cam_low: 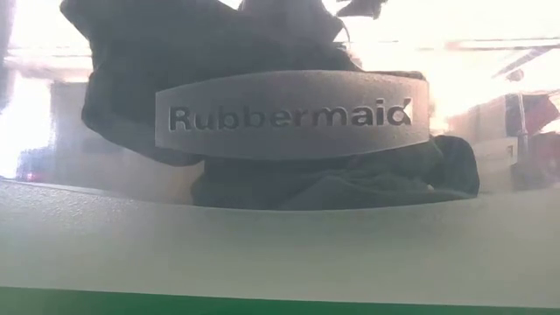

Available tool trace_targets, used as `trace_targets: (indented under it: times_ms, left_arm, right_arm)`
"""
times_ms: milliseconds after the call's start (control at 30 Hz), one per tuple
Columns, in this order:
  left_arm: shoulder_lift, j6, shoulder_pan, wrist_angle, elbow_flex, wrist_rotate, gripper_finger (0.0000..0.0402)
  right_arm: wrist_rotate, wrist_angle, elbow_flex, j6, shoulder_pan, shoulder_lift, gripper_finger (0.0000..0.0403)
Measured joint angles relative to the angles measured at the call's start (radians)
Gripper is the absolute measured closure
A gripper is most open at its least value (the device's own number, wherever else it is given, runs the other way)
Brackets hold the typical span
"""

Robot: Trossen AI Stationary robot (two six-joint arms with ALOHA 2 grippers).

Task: Sort clothes
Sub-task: Put the black shorts into the transparent bin

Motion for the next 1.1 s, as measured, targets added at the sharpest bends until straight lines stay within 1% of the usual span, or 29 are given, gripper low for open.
trace_targets:
  times_ms: [200, 267, 467, 600, 667, 733, 800, 867, 967, 1000, 1100]
  left_arm:
    - [0.001, 0.018, 0.0, -0.007, -0.008, 0.0, 0.0401]
    - [0.001, 0.021, 0.0, -0.008, -0.021, 0.0, 0.0401]
    - [0.002, 0.021, 0.0, 0.005, -0.037, -0.001, 0.0402]
    - [0.002, 0.012, 0.0, 0.024, -0.037, 0.0, 0.0402]
    - [0.002, -0.012, 0.0, 0.032, -0.036, 0.001, 0.0401]
    - [0.002, -0.027, 0.0, 0.031, -0.034, -0.001, 0.0396]
    - [0.002, -0.029, 0.0, 0.022, -0.034, -0.001, 0.0383]
    - [0.002, -0.031, -0.001, -0.001, -0.034, -0.001, 0.0361]
    - [0.002, -0.031, -0.001, -0.029, -0.029, -0.002, 0.031]
    - [0.002, -0.031, -0.001, -0.028, -0.029, -0.003, 0.029]
    - [0.002, -0.031, -0.001, -0.034, -0.027, -0.01, 0.0227]
  right_arm:
    - [-0.014, 0.083, 0.0, -0.128, 0.09, 0.044, 0.0137]
    - [-0.013, 0.139, 0.0, -0.138, 0.114, 0.063, 0.0139]
    - [-0.014, 0.283, 0.0, -0.101, 0.161, 0.133, 0.0142]
    - [-0.014, 0.354, 0.0, -0.014, 0.167, 0.19, 0.0143]
    - [-0.014, 0.401, 0.0, 0.044, 0.167, 0.215, 0.0154]
    - [-0.013, 0.446, 0.0, 0.087, 0.163, 0.229, 0.0178]
    - [-0.011, 0.473, 0.0, 0.104, 0.162, 0.237, 0.0216]
    - [-0.009, 0.49, 0.0, 0.108, 0.162, 0.238, 0.0268]
    - [-0.009, 0.483, -0.001, 0.09, 0.162, 0.233, 0.0357]
    - [-0.009, 0.479, -0.001, 0.083, 0.162, 0.23, 0.0375]
    - [-0.01, 0.478, -0.001, 0.101, 0.162, 0.224, 0.0389]
